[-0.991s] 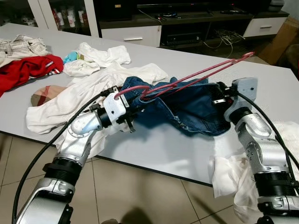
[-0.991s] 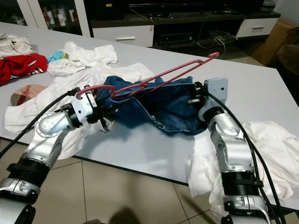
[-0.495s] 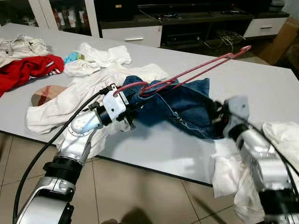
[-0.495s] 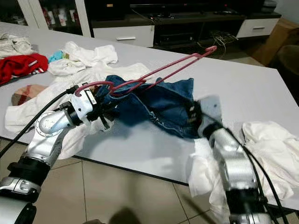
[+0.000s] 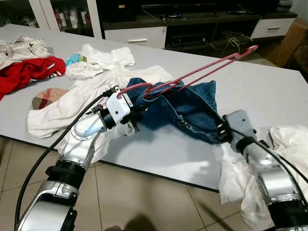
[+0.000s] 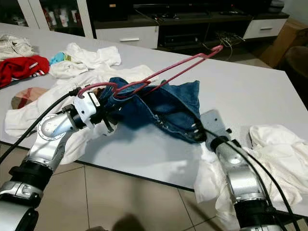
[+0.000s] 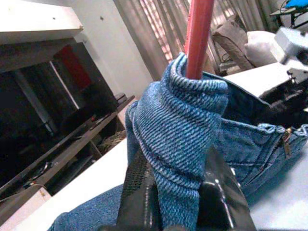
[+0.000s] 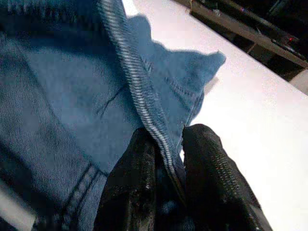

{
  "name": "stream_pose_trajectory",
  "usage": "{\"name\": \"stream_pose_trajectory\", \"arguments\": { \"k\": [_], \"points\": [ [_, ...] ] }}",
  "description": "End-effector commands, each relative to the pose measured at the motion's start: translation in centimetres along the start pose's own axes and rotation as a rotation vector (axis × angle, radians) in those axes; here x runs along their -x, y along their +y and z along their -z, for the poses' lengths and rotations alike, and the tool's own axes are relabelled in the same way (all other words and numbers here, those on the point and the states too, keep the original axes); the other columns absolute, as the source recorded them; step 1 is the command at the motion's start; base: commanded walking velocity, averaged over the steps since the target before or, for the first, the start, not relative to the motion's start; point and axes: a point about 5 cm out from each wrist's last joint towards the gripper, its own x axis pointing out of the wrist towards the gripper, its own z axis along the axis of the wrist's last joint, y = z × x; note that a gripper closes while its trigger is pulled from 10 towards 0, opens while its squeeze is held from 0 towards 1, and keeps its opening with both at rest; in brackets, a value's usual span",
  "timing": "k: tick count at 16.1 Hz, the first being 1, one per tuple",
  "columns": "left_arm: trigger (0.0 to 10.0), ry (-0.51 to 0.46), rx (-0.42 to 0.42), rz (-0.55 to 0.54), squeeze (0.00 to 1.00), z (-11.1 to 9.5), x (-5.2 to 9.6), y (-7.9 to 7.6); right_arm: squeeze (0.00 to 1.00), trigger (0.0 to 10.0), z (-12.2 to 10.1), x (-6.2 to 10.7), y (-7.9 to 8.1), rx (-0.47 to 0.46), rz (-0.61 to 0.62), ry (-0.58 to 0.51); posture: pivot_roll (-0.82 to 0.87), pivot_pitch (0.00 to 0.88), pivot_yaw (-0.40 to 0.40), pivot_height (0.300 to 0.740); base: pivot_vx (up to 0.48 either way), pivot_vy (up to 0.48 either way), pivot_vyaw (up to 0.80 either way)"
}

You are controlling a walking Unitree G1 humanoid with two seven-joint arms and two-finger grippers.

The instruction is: Hang hanger

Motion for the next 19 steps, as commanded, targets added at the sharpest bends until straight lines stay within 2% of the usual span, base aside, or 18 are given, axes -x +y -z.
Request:
{"name": "stream_pose_trajectory", "arguments": {
  "k": [1, 3, 4, 5, 6, 13, 15, 19],
  "points": [
    [0.0, -0.025, -0.044, -0.012, 0.00, -0.8, -0.3, 0.9, 0.00, 10.0, 0.3, 0.0, -0.3, 0.019, 0.014, 0.011, -0.07, 0.000, -0.033, 0.740, 0.000, 0.000, 0.00],
    [0.0, -0.023, -0.046, -0.012, 0.00, -0.8, -0.2, 1.0, 0.00, 10.0, 0.7, 0.0, 0.1, 0.017, 0.015, 0.024, -0.07, 0.000, -0.032, 0.740, 0.000, 0.000, 0.00],
    [0.0, -0.022, -0.047, -0.012, 0.00, -0.8, -0.2, 1.0, 0.00, 5.8, 0.7, -0.1, 0.4, 0.000, 0.008, 0.014, -0.07, 0.000, -0.030, 0.740, 0.000, 0.000, 0.00],
    [0.0, -0.021, -0.048, -0.012, 0.00, -0.7, -0.2, 1.1, 0.00, 1.0, 0.6, -0.1, 0.6, -0.019, 0.002, 0.000, -0.07, 0.000, -0.029, 0.740, 0.000, 0.000, 0.00],
    [0.0, -0.020, -0.048, -0.012, 0.00, -0.7, -0.2, 1.1, 0.00, 0.0, 0.5, -0.2, 0.7, -0.042, 0.004, -0.016, -0.07, 0.000, -0.028, 0.740, 0.000, 0.000, 0.00],
    [0.0, -0.023, -0.051, -0.010, 0.00, -0.8, -0.3, 1.1, 0.00, 0.0, -1.1, -0.3, -0.9, -0.149, 0.087, -0.117, -0.07, 0.000, -0.028, 0.740, 0.000, 0.000, 0.00],
    [0.0, -0.024, -0.050, -0.011, 0.00, -0.8, -0.4, 1.0, 0.00, 0.0, -2.6, -0.1, -2.1, -0.188, 0.134, -0.195, -0.07, 0.000, -0.029, 0.740, 0.000, 0.000, 0.00],
    [0.0, -0.023, -0.050, -0.011, 0.00, -0.7, -0.4, 1.0, 0.00, 0.0, -3.5, 0.0, -2.9, -0.208, 0.160, -0.244, -0.07, 0.000, -0.026, 0.740, 0.000, 0.000, 0.00]
  ]
}}
